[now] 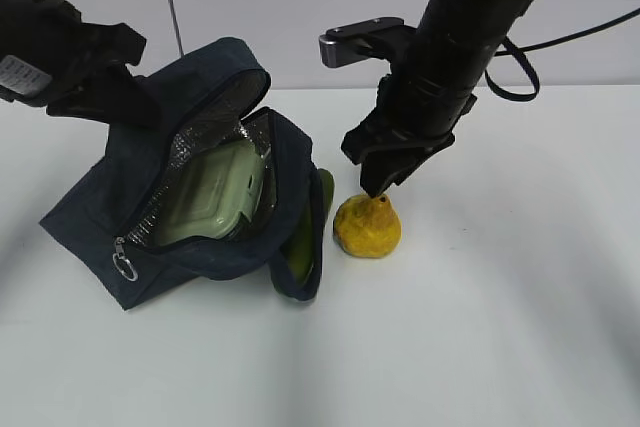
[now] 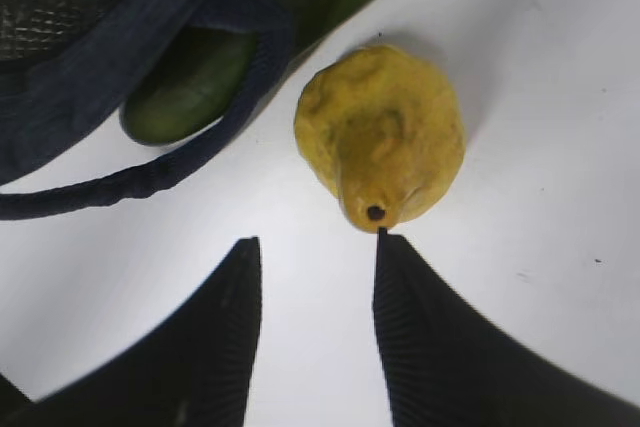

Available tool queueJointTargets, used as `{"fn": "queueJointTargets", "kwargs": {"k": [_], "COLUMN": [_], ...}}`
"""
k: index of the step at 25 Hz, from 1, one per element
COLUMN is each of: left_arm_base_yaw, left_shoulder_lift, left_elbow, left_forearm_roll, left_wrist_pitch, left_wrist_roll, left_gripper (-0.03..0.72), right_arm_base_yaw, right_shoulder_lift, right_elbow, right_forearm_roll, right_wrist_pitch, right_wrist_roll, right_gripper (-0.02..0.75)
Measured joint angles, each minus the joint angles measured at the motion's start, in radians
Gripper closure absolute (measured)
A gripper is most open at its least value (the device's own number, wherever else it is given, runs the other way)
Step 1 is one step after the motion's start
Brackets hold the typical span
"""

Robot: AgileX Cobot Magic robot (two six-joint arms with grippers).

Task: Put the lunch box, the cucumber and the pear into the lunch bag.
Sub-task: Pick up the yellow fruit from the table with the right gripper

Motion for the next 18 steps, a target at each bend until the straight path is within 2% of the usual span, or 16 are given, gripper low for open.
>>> {"fn": "queueJointTargets", "kwargs": {"k": [3,8,10,18], "left_arm_base_yaw": [0.0,0.0,0.0,0.0], "left_shoulder_lift": [0.0,0.0,0.0,0.0], "left_elbow": [0.0,0.0,0.0,0.0], "left_forearm_roll": [0.0,0.0,0.0,0.0], "left_wrist_pitch": [0.013,0.022,0.022,0.029], "left_wrist_roll": [0.0,-0.001,-0.001,-0.001], "left_gripper": [0.685,0.685,0.685,0.685], "right_arm_base_yaw": [0.0,0.0,0.0,0.0], "right_shoulder_lift": [0.021,0.044,0.054,0.096], "right_elbow": [0.0,0.0,0.0,-0.002], "right_forearm_roll": [-0.015,-0.016,-0.016,-0.016], "right_wrist_pitch": [-0.024,-0.042,-0.046,-0.069], "right_wrist_roll": [0.007,0.009,0.011,0.015], "right_gripper": [0.417,0.269,0.245,0.232]}}
